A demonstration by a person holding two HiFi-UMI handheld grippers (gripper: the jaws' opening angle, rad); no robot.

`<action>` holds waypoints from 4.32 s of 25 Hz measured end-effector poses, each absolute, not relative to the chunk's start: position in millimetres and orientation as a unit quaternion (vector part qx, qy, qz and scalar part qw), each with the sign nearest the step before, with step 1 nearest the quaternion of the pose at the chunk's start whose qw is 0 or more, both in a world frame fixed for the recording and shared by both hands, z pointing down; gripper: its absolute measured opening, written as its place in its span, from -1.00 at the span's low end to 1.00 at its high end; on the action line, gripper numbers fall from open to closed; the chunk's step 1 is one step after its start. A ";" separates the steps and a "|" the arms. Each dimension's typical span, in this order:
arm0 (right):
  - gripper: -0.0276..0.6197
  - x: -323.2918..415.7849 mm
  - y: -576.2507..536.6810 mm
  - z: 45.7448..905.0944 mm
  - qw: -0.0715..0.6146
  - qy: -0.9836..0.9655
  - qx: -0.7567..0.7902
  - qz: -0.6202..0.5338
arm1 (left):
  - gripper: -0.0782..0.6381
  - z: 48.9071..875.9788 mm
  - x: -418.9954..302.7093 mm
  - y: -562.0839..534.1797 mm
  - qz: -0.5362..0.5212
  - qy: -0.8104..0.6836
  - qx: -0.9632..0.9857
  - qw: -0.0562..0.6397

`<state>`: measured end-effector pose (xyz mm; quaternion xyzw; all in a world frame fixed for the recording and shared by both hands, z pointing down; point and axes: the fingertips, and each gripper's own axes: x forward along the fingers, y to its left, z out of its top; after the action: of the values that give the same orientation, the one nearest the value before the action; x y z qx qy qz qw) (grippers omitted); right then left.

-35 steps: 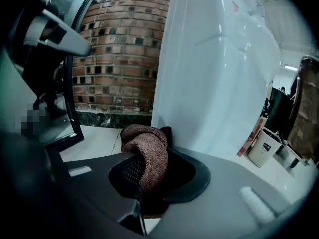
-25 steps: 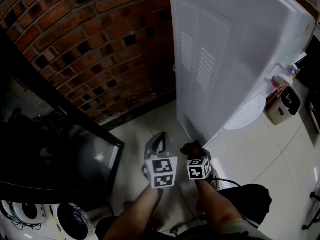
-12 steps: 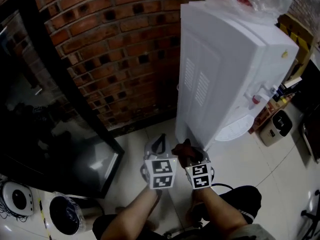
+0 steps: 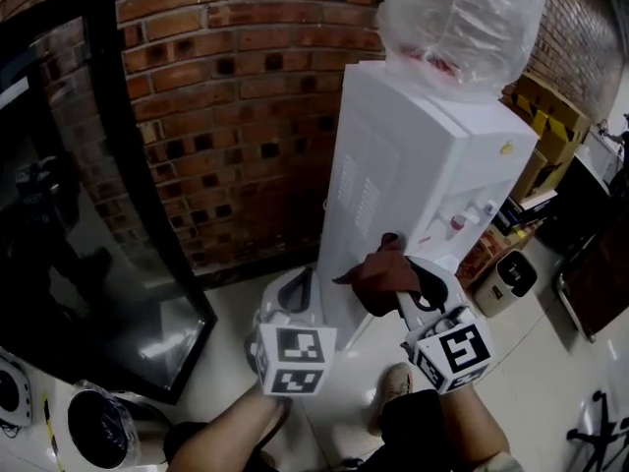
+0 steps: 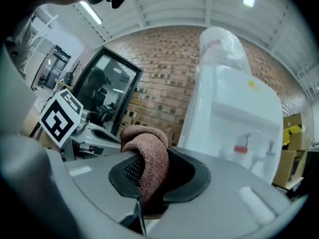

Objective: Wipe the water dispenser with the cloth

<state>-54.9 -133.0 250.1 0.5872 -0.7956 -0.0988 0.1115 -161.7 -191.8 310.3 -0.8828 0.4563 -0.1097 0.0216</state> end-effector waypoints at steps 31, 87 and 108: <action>-0.66 0.5 -104.5 46.0 0.009 -0.839 0.418 -0.348 | -0.78 129.4 -101.8 -142.7 -0.034 0.620 -0.780 0.070; -0.67 267.8 -208.7 40.1 0.086 -0.718 0.641 -0.258 | -0.78 144.3 105.1 -132.8 -0.035 0.583 -0.808 0.070; -0.66 121.4 -110.0 33.1 -0.090 -0.776 0.507 -0.364 | -0.78 154.4 -18.5 -128.3 0.004 0.686 -0.722 0.091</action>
<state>121.4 -110.0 33.1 0.5072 -0.7760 -0.3639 -0.0902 -18.5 -128.3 154.4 -0.7215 0.6863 0.0044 0.0911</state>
